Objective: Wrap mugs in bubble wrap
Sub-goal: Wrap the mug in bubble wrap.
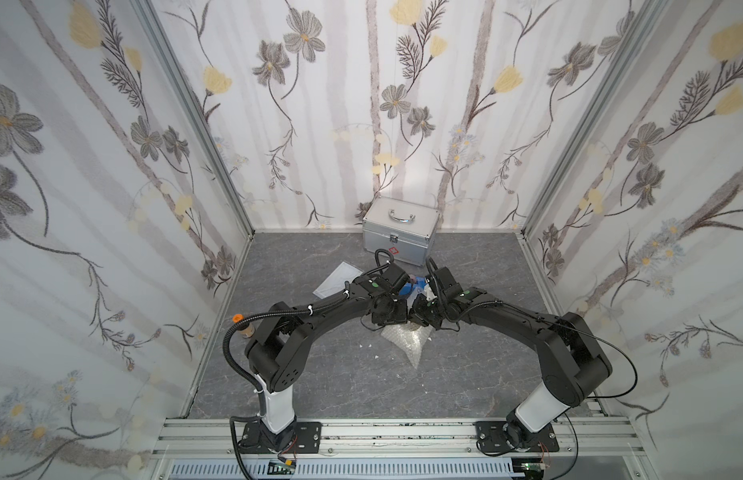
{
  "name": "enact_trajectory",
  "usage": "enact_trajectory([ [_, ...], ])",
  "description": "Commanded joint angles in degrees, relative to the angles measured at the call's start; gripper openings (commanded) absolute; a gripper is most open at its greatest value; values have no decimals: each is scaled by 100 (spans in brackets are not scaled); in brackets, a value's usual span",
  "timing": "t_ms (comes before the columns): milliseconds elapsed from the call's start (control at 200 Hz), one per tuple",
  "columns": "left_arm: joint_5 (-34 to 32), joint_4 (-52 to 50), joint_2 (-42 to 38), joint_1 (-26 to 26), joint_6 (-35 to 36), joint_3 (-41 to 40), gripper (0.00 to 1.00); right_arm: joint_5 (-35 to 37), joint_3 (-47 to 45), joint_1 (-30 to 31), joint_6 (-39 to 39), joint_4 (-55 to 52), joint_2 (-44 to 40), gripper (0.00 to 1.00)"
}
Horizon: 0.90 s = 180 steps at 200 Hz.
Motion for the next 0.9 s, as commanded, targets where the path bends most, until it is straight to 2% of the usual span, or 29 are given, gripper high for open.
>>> enact_trajectory([
  [0, 280, 181, 70, -9, 56, -4, 48, -257, 2, 22, 128, 477, 47, 0],
  [170, 202, 212, -184, -10, 154, -139, 47, -216, -7, 6, 155, 480, 84, 0],
  [320, 459, 461, -321, -7, 216, -181, 48, -194, -1, -16, 164, 474, 187, 0],
  [420, 690, 620, -273, 16, 157, -215, 48, -171, 27, -23, 167, 447, 249, 0],
  [560, 686, 600, -232, 26, 155, -260, 48, -174, 45, -34, 173, 427, 278, 0],
  [715, 775, 504, -95, 26, 227, -279, 55, -205, 54, -37, 164, 412, 254, 0],
  [894, 808, 284, 110, 17, 320, -217, 52, -218, 63, -28, 156, 403, 192, 0],
])
